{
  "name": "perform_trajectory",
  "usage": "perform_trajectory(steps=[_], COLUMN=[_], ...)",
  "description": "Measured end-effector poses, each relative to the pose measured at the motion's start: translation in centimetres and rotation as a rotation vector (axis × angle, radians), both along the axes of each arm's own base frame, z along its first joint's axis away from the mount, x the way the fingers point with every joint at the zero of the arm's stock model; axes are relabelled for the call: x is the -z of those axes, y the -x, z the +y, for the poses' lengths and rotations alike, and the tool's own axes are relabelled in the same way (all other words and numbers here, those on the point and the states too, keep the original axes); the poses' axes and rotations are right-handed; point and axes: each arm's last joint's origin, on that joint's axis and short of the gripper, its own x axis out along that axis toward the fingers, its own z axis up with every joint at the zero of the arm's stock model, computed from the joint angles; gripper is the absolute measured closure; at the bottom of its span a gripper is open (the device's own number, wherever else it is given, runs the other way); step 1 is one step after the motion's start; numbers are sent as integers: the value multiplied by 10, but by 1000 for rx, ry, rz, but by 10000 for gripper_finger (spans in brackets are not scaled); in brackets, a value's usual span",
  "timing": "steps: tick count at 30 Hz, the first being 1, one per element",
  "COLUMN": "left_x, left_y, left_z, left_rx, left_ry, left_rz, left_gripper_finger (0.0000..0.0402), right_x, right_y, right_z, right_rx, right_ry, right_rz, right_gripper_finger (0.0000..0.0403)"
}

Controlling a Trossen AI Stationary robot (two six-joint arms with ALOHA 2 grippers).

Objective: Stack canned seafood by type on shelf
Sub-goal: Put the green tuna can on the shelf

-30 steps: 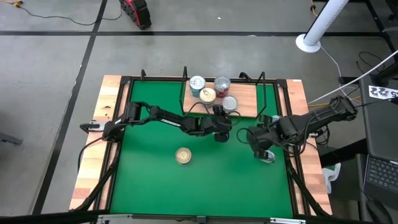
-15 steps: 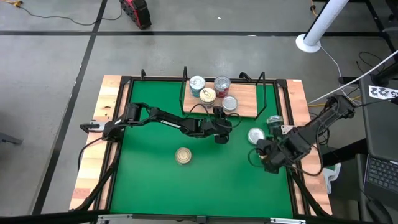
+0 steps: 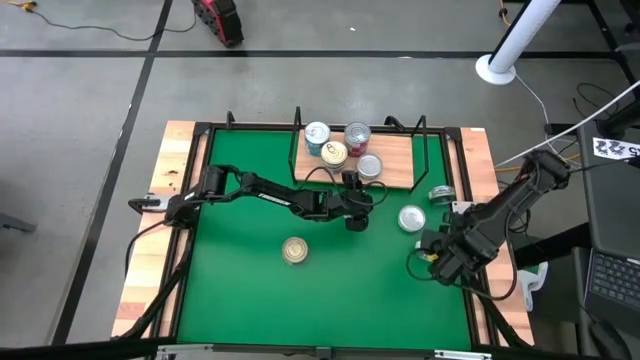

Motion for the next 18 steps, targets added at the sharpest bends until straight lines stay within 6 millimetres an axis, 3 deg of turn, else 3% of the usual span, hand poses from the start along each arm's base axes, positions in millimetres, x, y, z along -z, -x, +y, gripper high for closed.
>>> perform_trajectory(steps=[18], left_x=[0], left_y=[0], left_z=[-1], left_rx=[3], left_ry=[1], left_rz=[0], left_gripper_finger=[163], right_x=[20], right_y=[20], right_z=[-20], right_rx=[82], right_ry=[-95], right_rz=[-100], right_gripper_finger=[226])
